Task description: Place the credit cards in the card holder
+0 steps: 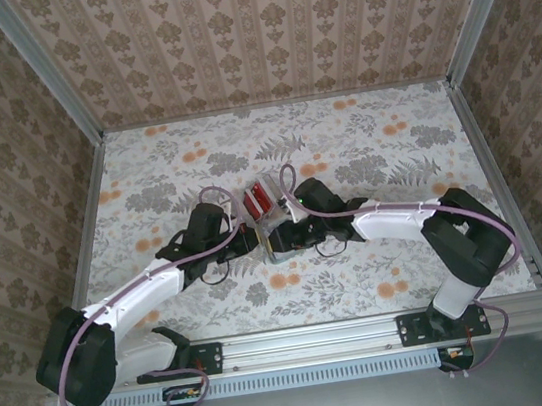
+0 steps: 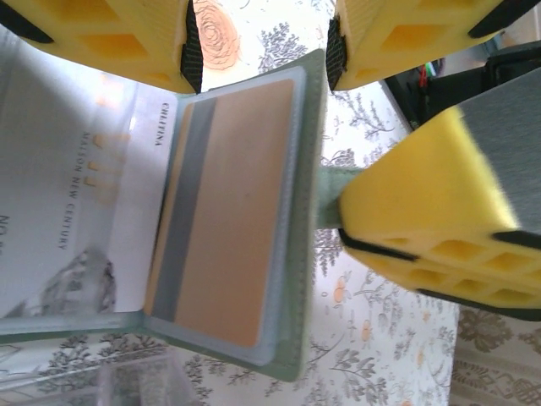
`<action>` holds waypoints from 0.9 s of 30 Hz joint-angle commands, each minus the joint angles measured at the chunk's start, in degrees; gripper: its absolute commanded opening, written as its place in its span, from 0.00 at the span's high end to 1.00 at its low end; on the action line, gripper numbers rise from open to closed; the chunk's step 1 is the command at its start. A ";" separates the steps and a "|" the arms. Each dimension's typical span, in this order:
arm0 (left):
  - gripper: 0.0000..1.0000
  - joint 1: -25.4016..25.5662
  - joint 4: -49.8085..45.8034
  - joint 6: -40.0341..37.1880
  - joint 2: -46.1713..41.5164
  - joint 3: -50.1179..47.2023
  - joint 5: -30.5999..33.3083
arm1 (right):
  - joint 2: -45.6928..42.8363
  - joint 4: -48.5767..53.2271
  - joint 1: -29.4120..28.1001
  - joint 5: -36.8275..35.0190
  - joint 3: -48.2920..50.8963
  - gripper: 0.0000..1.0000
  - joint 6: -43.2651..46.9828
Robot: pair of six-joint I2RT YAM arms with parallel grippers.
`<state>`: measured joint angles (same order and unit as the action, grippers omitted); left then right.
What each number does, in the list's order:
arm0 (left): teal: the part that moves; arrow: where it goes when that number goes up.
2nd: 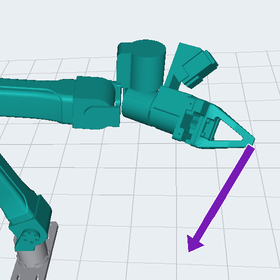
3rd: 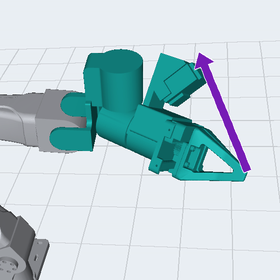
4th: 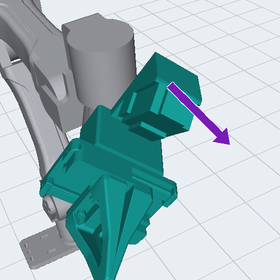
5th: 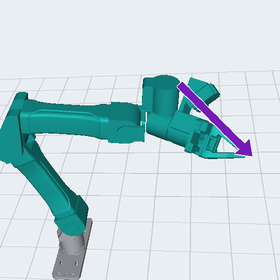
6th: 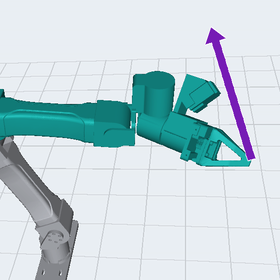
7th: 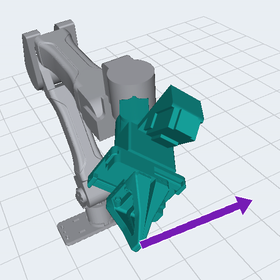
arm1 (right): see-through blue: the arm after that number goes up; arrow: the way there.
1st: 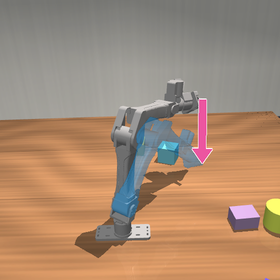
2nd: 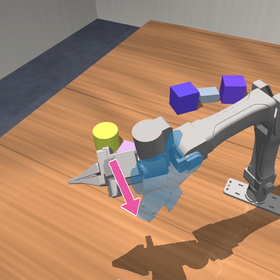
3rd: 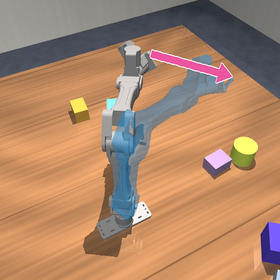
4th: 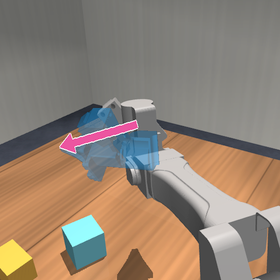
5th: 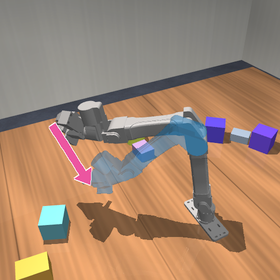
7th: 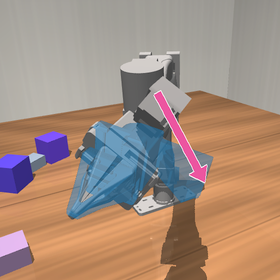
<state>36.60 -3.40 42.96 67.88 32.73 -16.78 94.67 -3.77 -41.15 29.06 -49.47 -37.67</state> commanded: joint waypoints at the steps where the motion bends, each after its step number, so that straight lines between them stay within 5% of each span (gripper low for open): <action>1: 1.00 -0.39 0.28 0.55 -0.03 -0.12 -1.24 | 1.53 2.22 0.02 -1.35 -1.82 0.55 0.80; 27: 1.00 -0.65 0.35 0.43 0.35 -0.24 -1.51 | 2.41 3.68 -1.03 -1.10 -3.84 0.55 1.89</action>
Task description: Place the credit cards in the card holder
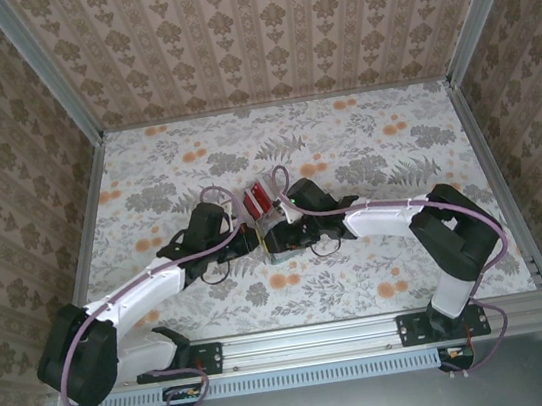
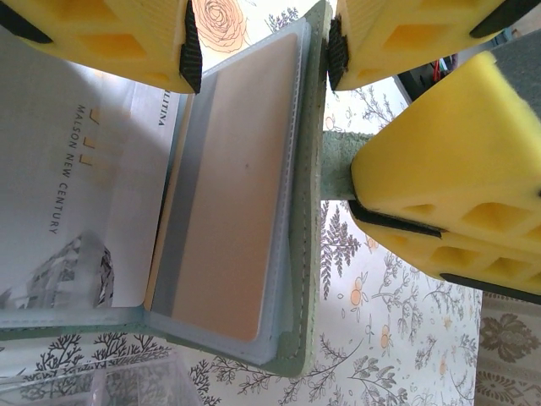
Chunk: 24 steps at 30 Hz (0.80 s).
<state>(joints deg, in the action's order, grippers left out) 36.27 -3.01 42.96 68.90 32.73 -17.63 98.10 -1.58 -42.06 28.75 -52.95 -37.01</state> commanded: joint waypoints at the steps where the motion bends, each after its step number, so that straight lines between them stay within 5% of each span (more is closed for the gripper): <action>1: 1.00 -0.32 -0.11 0.43 -0.85 -0.43 -0.57 | -1.69 1.32 0.08 -0.89 -0.16 0.55 1.16; 24: 1.00 -0.94 0.62 0.78 -1.80 -1.79 -0.74 | 0.04 0.43 0.51 -0.81 -0.49 0.55 -0.08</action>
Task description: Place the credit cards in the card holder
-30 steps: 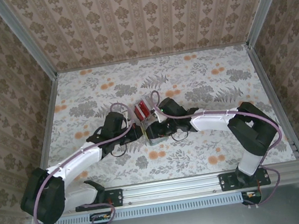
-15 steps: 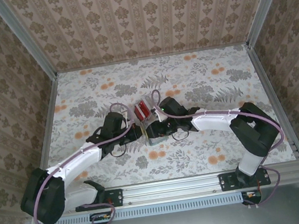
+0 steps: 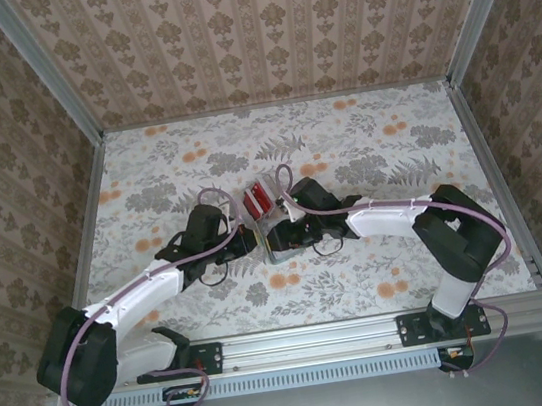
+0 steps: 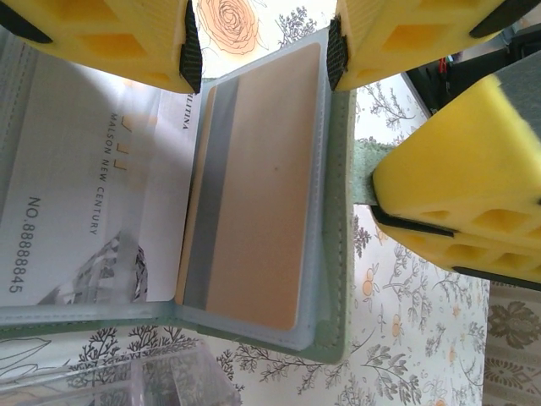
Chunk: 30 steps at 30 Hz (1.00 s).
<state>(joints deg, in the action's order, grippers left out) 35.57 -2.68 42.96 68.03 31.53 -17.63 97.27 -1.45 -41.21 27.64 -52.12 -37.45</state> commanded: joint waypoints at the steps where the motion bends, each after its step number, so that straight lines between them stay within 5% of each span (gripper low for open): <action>1: 1.00 -0.26 0.34 0.76 -0.82 -0.60 -0.66 | 0.97 0.31 -0.45 0.52 -1.32 0.55 0.31; 30: 1.00 -0.33 1.04 0.86 -0.35 -0.41 -1.09 | -1.60 1.94 -0.89 0.15 -1.68 0.54 1.07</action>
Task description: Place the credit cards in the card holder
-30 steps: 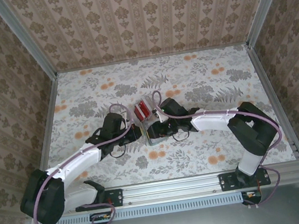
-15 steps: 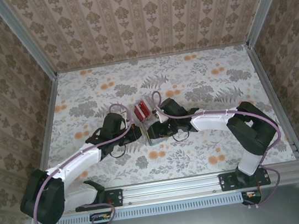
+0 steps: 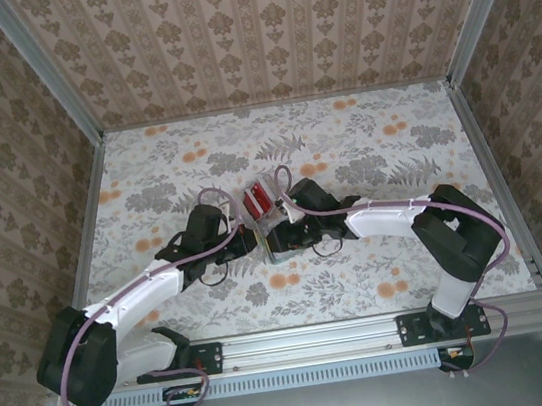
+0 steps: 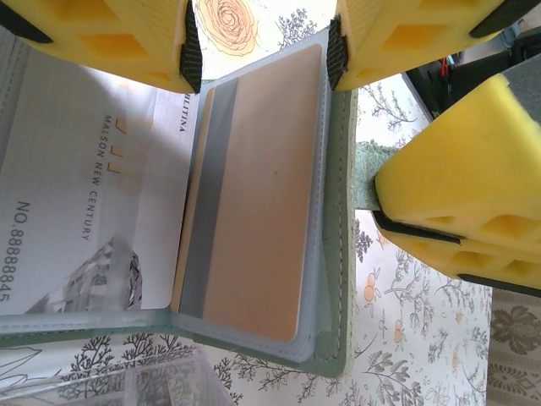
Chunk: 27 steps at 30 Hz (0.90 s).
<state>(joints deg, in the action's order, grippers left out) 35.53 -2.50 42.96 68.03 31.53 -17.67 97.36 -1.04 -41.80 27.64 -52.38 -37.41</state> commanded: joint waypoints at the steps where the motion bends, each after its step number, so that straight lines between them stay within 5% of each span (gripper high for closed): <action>1: 1.00 -0.28 0.83 0.85 -0.35 -0.42 -1.05 | -1.52 1.24 -0.22 0.39 -1.33 0.55 0.96; 27: 1.00 -0.28 0.55 0.59 0.09 0.38 -1.15 | 1.50 3.31 -0.30 -0.94 -2.16 0.55 1.71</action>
<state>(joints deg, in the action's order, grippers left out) 35.53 -2.26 42.96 68.03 31.53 -17.85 97.91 0.49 -41.89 27.59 -53.21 -36.97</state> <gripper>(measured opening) 0.051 0.454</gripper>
